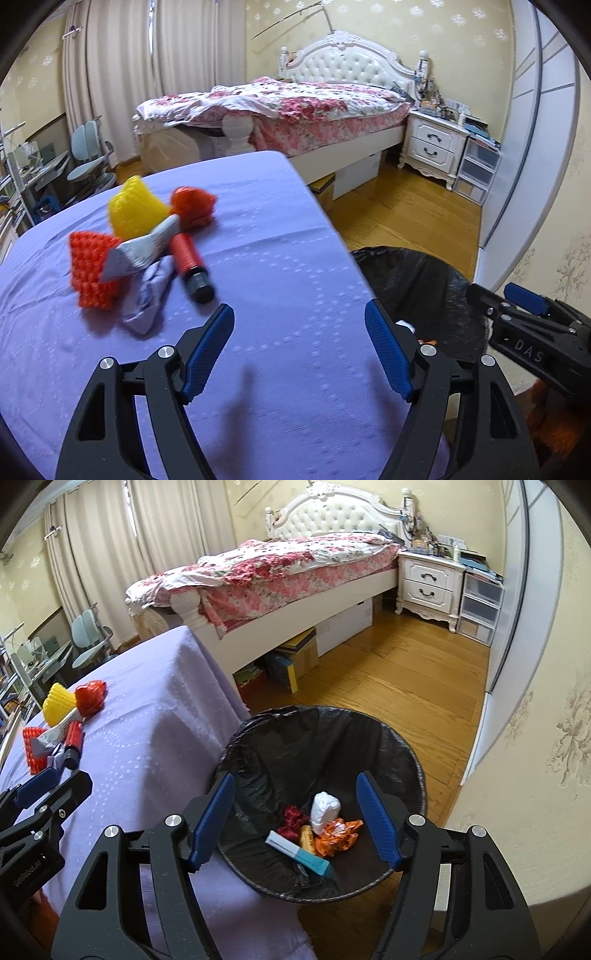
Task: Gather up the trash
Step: 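Move both grippers back toward the trash pile on the table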
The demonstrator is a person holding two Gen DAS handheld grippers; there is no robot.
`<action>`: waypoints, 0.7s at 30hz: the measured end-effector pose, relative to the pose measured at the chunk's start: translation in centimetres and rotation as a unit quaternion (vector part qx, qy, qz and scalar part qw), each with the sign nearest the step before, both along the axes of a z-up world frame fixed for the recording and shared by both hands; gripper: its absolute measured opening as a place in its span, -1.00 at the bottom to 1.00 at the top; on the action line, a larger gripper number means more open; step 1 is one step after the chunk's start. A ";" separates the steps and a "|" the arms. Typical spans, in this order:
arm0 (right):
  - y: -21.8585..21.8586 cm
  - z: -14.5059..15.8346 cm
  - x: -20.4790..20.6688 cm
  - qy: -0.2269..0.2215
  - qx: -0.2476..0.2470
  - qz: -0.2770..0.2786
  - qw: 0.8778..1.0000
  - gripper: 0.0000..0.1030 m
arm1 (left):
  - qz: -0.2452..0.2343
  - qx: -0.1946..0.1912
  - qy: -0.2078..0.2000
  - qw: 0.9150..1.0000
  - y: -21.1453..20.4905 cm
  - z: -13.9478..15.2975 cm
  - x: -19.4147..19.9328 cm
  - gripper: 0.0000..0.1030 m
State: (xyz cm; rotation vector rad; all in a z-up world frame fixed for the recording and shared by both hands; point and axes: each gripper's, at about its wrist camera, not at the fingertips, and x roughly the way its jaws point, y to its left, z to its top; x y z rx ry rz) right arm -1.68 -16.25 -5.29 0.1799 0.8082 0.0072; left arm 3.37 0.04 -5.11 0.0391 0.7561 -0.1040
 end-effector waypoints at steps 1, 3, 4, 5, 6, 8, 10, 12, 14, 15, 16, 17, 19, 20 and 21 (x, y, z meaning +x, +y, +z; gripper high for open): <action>0.5 0.1 0.0 0.000 0.001 0.006 1.000 0.30 | 0.006 0.000 0.001 1.000 0.5 0.0 -0.1 0.43; 1.7 0.3 0.1 0.000 0.003 0.019 1.000 0.30 | 0.023 -0.003 0.003 1.000 2.1 -0.1 -0.5 0.43; 2.2 0.3 0.1 0.000 0.002 0.026 1.000 0.30 | 0.030 -0.003 0.003 1.000 2.7 -0.1 -0.7 0.43; 3.0 0.5 0.1 0.000 0.002 0.035 0.999 0.30 | 0.037 -0.002 0.003 0.999 3.3 -0.1 -0.8 0.43; 3.8 0.6 0.1 0.000 0.003 0.045 0.999 0.30 | 0.049 -0.001 0.004 0.999 4.3 -0.2 -0.9 0.43; 4.9 0.9 0.0 -0.001 0.002 0.059 0.998 0.30 | 0.065 -0.002 0.006 0.998 5.8 -0.2 -1.3 0.43; 6.4 1.2 0.1 -0.001 0.002 0.077 0.997 0.30 | 0.079 -0.005 0.009 0.997 7.0 -0.3 -1.5 0.43; 7.5 1.4 0.1 -0.001 0.002 0.090 0.996 0.30 | 0.096 -0.011 0.013 0.995 8.6 -0.3 -1.7 0.43; 9.0 1.5 0.2 0.001 0.001 0.109 0.994 0.30 | 0.108 -0.011 0.014 0.994 9.7 -0.3 -1.8 0.43; 9.8 1.6 0.2 0.002 -0.001 0.119 0.993 0.30 | 0.114 -0.011 0.014 0.993 10.3 -0.3 -2.0 0.43; 10.7 1.7 0.2 0.003 -0.004 0.129 0.992 0.30 | 0.118 -0.012 0.014 0.993 10.7 -0.3 -2.0 0.43; 11.2 1.7 0.2 0.004 -0.006 0.135 0.991 0.30 | 0.123 -0.013 0.014 0.992 11.2 -0.3 -2.1 0.43; 12.5 1.8 0.3 0.005 -0.012 0.149 0.989 0.30 | 0.133 -0.016 0.016 0.991 12.5 -0.4 -2.1 0.43; 13.5 1.8 0.4 0.005 -0.017 0.160 0.987 0.30 | 0.139 -0.017 0.017 0.990 13.2 -0.5 -2.1 0.43; 14.2 1.9 0.5 0.005 -0.021 0.168 0.986 0.30 | 0.142 -0.018 0.017 0.990 13.6 -0.5 -2.1 0.43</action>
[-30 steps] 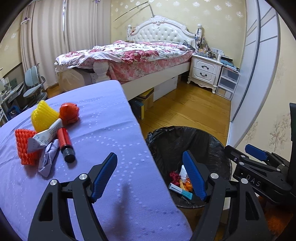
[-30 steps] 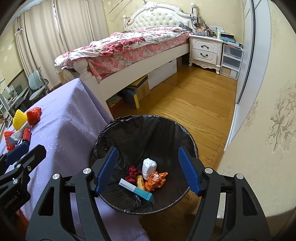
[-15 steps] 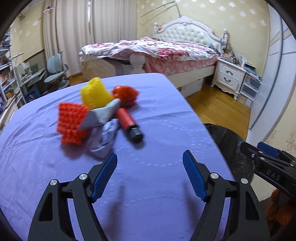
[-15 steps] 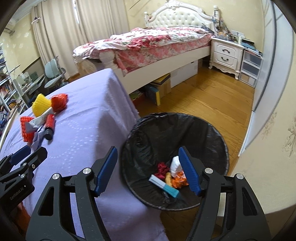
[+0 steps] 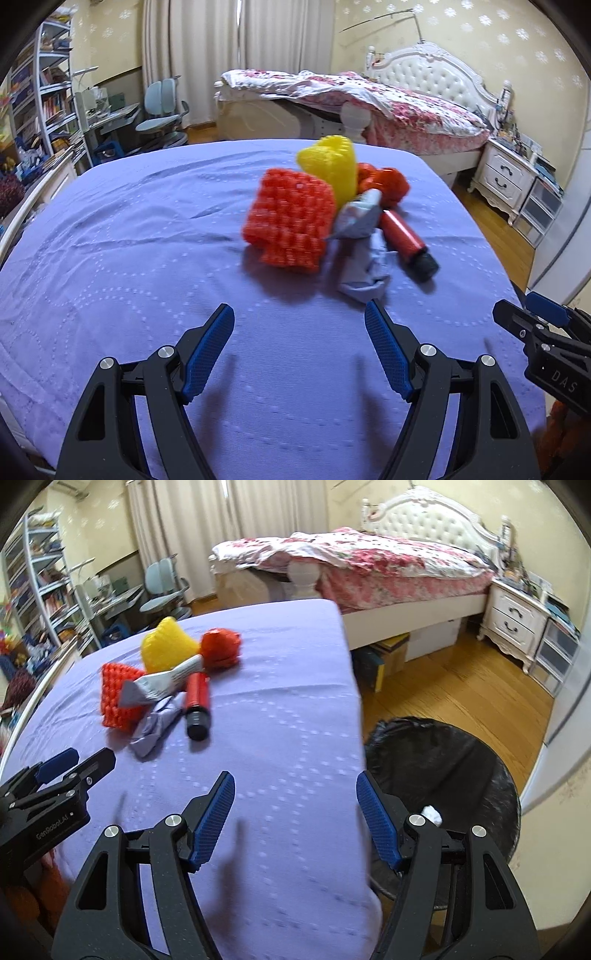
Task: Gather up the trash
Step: 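Move both grippers back toward the trash pile on the table, then grasp the red cylinder with the right gripper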
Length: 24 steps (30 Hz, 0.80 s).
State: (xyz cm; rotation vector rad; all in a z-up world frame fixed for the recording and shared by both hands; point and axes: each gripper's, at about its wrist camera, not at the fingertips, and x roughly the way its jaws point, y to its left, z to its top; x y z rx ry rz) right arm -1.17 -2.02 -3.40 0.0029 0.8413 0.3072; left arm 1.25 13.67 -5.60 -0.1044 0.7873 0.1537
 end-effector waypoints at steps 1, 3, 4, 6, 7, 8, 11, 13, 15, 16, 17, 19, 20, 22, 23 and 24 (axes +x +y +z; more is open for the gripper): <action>0.4 0.0 0.0 0.000 -0.001 0.004 1.000 0.30 | 0.005 -0.001 0.001 1.000 0.5 0.0 0.0 0.43; 1.9 -0.1 0.6 0.002 -0.007 0.018 1.000 0.30 | 0.015 -0.003 0.001 1.000 1.5 0.0 0.1 0.43; 2.3 -0.1 0.7 0.003 -0.008 0.021 1.000 0.30 | 0.018 -0.002 0.001 1.000 1.8 0.0 0.2 0.43; 3.8 -0.2 1.3 0.005 -0.014 0.032 0.999 0.30 | 0.023 0.000 0.001 1.000 2.5 0.0 0.4 0.43; 4.4 -0.2 1.5 0.005 -0.017 0.038 0.999 0.30 | 0.023 0.000 0.002 1.000 2.7 -0.1 0.6 0.43; 4.9 -0.3 1.6 0.004 -0.019 0.040 0.999 0.30 | 0.024 -0.001 0.004 1.000 2.9 -0.1 0.7 0.43; 6.5 -0.4 2.4 0.004 -0.028 0.047 0.999 0.29 | 0.025 -0.001 0.005 1.000 3.4 -0.1 0.9 0.43; 7.3 -0.3 3.1 0.004 -0.030 0.047 0.998 0.28 | 0.024 -0.001 0.004 1.000 3.6 -0.1 1.0 0.43; 7.8 -0.3 3.6 0.003 -0.031 0.048 0.998 0.27 | 0.024 0.000 0.004 1.000 3.8 -0.1 1.2 0.43; 8.1 -0.3 3.9 0.002 -0.033 0.048 0.998 0.27 | 0.024 -0.001 0.005 1.000 3.8 -0.1 1.2 0.43; 8.4 -0.3 4.1 0.003 -0.034 0.048 0.998 0.25 | 0.024 -0.002 0.005 1.000 4.0 -0.1 1.4 0.43; 8.9 -0.3 4.6 0.005 -0.036 0.050 0.998 0.15 | 0.024 -0.004 0.006 1.000 4.1 -0.1 1.5 0.43; 9.0 -0.3 4.7 0.006 -0.038 0.051 0.998 0.10 | 0.024 -0.005 0.006 1.000 4.2 -0.1 1.6 0.43; 9.3 -0.4 5.2 0.009 -0.041 0.054 0.998 0.04 | 0.023 -0.006 0.005 1.000 4.3 -0.1 1.7 0.43; 9.4 -0.4 5.3 0.010 -0.041 0.055 0.998 -0.11 | 0.021 -0.007 0.005 1.000 4.3 -0.1 1.8 0.44; 9.5 -0.5 5.5 0.013 -0.041 0.058 0.997 -0.19 | 0.020 -0.008 0.004 1.000 4.3 -0.1 1.9 0.46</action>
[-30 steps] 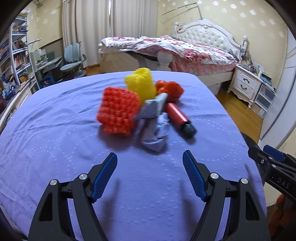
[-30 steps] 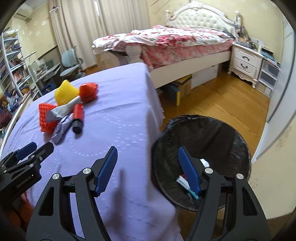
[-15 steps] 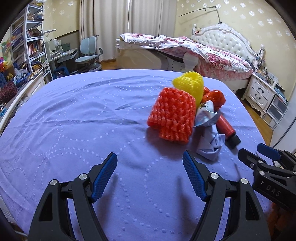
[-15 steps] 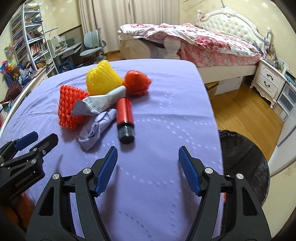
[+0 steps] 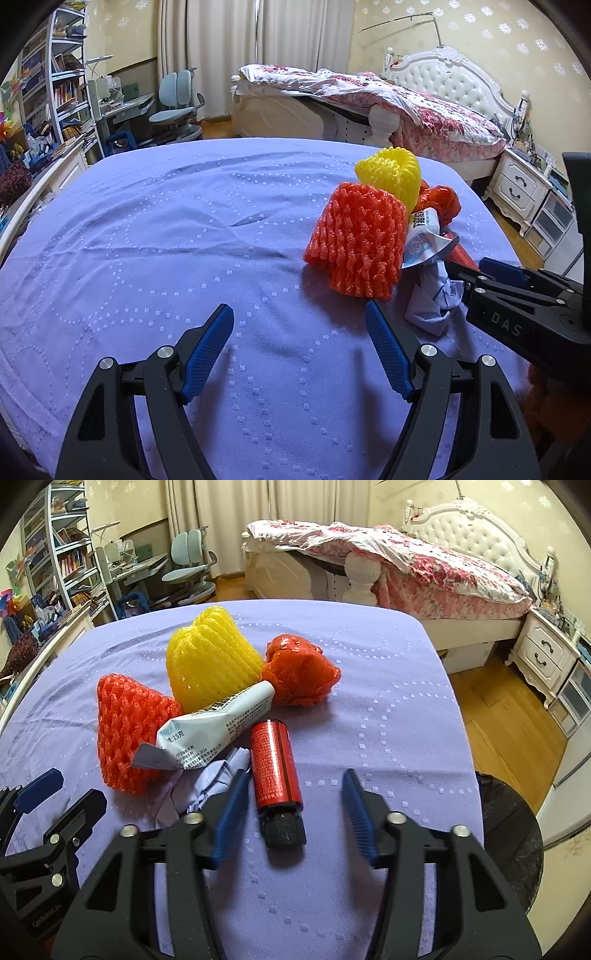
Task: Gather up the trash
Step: 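Grasp the red cylinder with the right gripper, then grasp the orange foam mesh sleeve with the left gripper while the right holds the red cylinder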
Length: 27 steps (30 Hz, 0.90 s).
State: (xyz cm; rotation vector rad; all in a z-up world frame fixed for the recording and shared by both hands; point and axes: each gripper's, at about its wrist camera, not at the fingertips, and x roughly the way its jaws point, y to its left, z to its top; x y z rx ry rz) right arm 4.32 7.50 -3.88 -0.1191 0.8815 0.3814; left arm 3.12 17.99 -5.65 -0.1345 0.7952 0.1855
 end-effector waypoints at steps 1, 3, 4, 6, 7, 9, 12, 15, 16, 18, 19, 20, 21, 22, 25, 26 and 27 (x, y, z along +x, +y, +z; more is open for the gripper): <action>0.0 0.0 0.1 0.000 -0.002 -0.001 1.000 -0.32 | -0.001 -0.001 -0.001 1.000 0.0 0.0 0.0 0.47; -0.2 0.0 0.1 0.000 0.000 -0.004 1.000 -0.43 | -0.005 -0.002 -0.005 1.000 0.0 0.1 0.1 0.48; -0.5 0.0 0.0 0.001 0.003 -0.007 1.000 -0.51 | -0.006 -0.002 -0.005 1.000 0.0 0.1 0.2 0.49; -0.9 0.0 0.0 0.003 0.008 -0.014 1.000 -0.55 | -0.008 -0.003 -0.006 1.000 0.0 0.1 0.3 0.49; -0.9 0.0 0.0 0.003 0.010 -0.016 1.000 -0.55 | -0.009 -0.003 -0.007 1.000 0.0 0.1 0.5 0.49; -1.3 0.0 0.0 0.004 0.014 -0.023 1.000 -0.55 | -0.013 -0.004 -0.008 1.000 -0.1 0.2 0.8 0.50; -1.5 -0.1 0.1 0.005 0.017 -0.026 1.000 -0.55 | -0.019 -0.002 -0.009 1.000 -0.4 0.2 1.2 0.50; -1.6 -0.1 0.3 0.003 0.013 -0.025 1.000 -0.55 | -0.027 0.001 -0.010 1.000 -0.7 0.2 1.8 0.51; -1.6 -0.1 0.3 0.002 0.012 -0.025 1.000 -0.55 | -0.028 0.001 -0.009 1.000 -0.8 0.1 1.9 0.51; -1.8 -0.1 0.4 0.003 0.014 -0.025 1.000 -0.55 | -0.029 -0.002 -0.008 1.000 -0.8 0.1 2.3 0.51; -1.7 -0.1 0.4 0.003 0.014 -0.025 1.000 -0.55 | -0.029 -0.003 -0.009 1.000 -0.8 0.1 2.4 0.52; -1.7 -0.1 0.4 0.004 0.016 -0.025 1.000 -0.55 | -0.030 -0.004 -0.009 1.000 -0.8 0.1 2.7 0.52; -1.8 -0.2 0.5 0.004 0.017 -0.025 1.000 -0.55 | -0.031 -0.005 -0.009 0.999 -0.9 0.1 3.0 0.52; -1.7 -0.2 0.5 0.004 0.017 -0.025 1.000 -0.54 | -0.033 -0.005 -0.008 0.999 -0.9 0.1 3.0 0.52; -1.8 -0.2 0.5 0.005 0.018 -0.025 1.000 -0.54 | -0.042 -0.006 -0.009 0.999 -1.1 0.1 3.4 0.52; -1.8 -0.2 0.5 0.005 0.019 -0.025 0.999 -0.54 | -0.043 -0.006 -0.010 0.999 -1.2 0.1 3.5 0.52; -1.7 -0.2 0.5 0.005 0.019 -0.026 0.999 -0.54 | -0.044 -0.007 -0.009 0.999 -1.1 0.1 3.5 0.53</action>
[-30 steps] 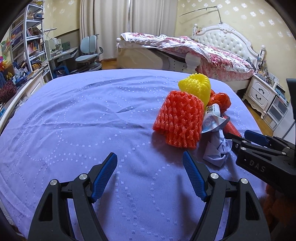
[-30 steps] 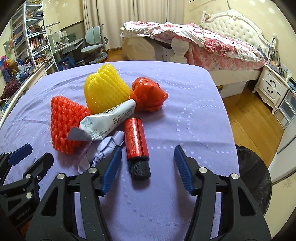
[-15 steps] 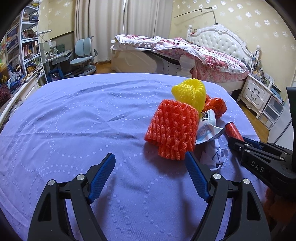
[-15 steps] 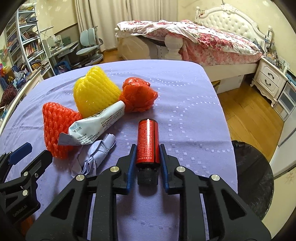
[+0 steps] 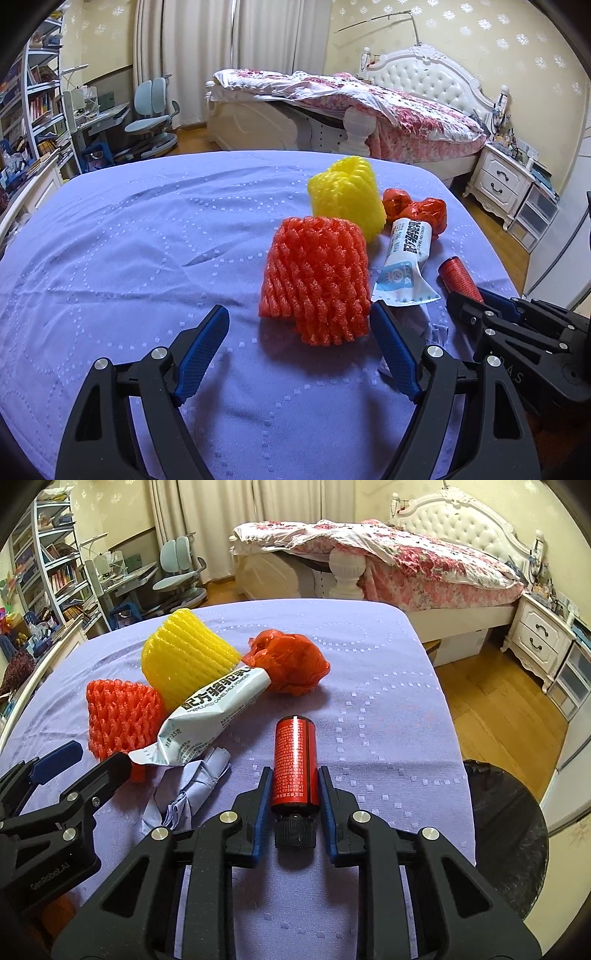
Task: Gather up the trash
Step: 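Grasp the orange foam mesh sleeve with the left gripper while the right holds the red cylinder, then carry the orange mesh sleeve and red cylinder over the black bin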
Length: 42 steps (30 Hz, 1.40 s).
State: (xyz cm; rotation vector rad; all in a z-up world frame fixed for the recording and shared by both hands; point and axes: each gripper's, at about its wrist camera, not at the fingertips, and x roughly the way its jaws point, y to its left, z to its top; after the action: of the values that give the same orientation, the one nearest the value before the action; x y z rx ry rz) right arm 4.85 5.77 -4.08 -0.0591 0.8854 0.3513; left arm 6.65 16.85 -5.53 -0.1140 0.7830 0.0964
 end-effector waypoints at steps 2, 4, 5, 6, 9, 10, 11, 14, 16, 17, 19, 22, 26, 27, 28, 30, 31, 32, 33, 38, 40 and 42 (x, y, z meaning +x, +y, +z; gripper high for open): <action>0.0 0.0 0.0 0.000 0.000 0.000 1.000 -0.54 | 0.001 -0.006 0.000 1.000 0.2 0.0 0.3 0.53; 0.0 0.0 0.1 0.001 0.001 0.000 1.000 -0.54 | 0.003 -0.013 0.001 1.000 0.5 0.0 0.6 0.53; 0.0 0.0 0.1 0.001 0.001 0.000 1.000 -0.54 | 0.004 -0.016 0.000 1.000 0.6 0.0 0.7 0.53; 0.0 0.0 0.0 0.000 0.001 0.000 1.000 -0.54 | 0.006 -0.021 -0.003 1.000 0.8 0.0 0.7 0.53; 0.0 0.0 0.0 -0.001 -0.001 0.000 1.000 -0.53 | 0.001 -0.028 -0.001 1.000 0.8 -0.1 0.7 0.35; 0.1 0.0 0.0 -0.001 -0.001 0.000 1.000 -0.53 | -0.002 -0.030 0.002 1.000 0.8 -0.2 0.7 0.19; 0.0 0.0 0.1 -0.001 -0.001 0.000 1.000 -0.53 | -0.007 -0.035 0.005 0.999 0.9 -0.3 0.8 0.13; 0.1 0.0 0.0 -0.001 -0.001 0.000 1.000 -0.53 | -0.017 -0.042 0.004 0.999 0.8 -0.3 0.8 -0.08; 0.1 0.0 0.0 -0.001 -0.001 0.000 1.000 -0.53 | -0.019 -0.044 0.003 0.999 0.8 -0.3 0.6 -0.18; 0.1 0.0 0.0 -0.001 -0.001 0.000 1.000 -0.53 | -0.018 -0.045 0.001 0.999 0.8 -0.2 0.5 -0.20; 0.1 0.0 0.0 -0.001 -0.001 0.000 1.000 -0.53 | -0.017 -0.048 -0.002 0.999 0.9 -0.2 0.2 -0.26; 0.1 0.0 0.0 -0.001 -0.001 0.000 1.000 -0.53 | -0.016 -0.048 -0.004 0.999 1.0 -0.1 -0.5 -0.30; 0.1 0.0 0.0 -0.001 -0.001 0.001 1.000 -0.53 | -0.013 -0.046 -0.005 0.999 1.2 0.0 -1.3 -0.32; 0.1 0.0 0.0 -0.001 -0.002 0.001 1.000 -0.52 | -0.013 -0.048 -0.003 0.999 1.3 0.0 -1.6 -0.32; 0.2 0.0 0.0 -0.002 -0.003 0.001 1.000 -0.52 | -0.012 -0.048 -0.003 0.999 1.3 -0.1 -1.7 -0.32; 0.2 0.1 0.0 -0.002 -0.003 0.002 1.000 -0.52 | -0.007 -0.050 -0.002 0.999 1.6 -0.1 -2.1 -0.32; 0.2 0.1 0.0 -0.003 -0.004 0.002 1.000 -0.53 | -0.005 -0.051 -0.002 0.999 1.7 -0.1 -2.3 -0.32; 0.2 0.2 -0.1 -0.003 -0.004 0.003 1.000 -0.54 | -0.003 -0.052 -0.001 0.999 1.8 -0.2 -2.5 -0.32; 0.2 0.2 -0.1 -0.003 -0.003 0.003 1.000 -0.54 | -0.002 -0.052 0.000 0.999 1.8 -0.2 -2.7 -0.33; 0.1 0.4 -0.5 -0.006 0.004 0.001 1.000 -0.55 | 0.002 -0.049 -0.001 0.999 1.9 -0.1 -3.5 -0.34; 0.0 0.5 -0.7 -0.005 0.009 0.001 1.000 -0.55 | 0.003 -0.050 -0.001 0.999 1.9 -0.1 -3.8 -0.35; -0.1 0.5 -1.1 -0.006 0.012 0.002 1.000 -0.55 | 0.003 -0.050 -0.003 0.999 1.9 0.0 -4.2 -0.36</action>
State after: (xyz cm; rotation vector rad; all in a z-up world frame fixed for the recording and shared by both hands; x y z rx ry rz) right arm 3.75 5.64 -3.55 -0.0406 0.8691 0.3649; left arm 2.42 18.71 -5.57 -0.2105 0.7822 0.0620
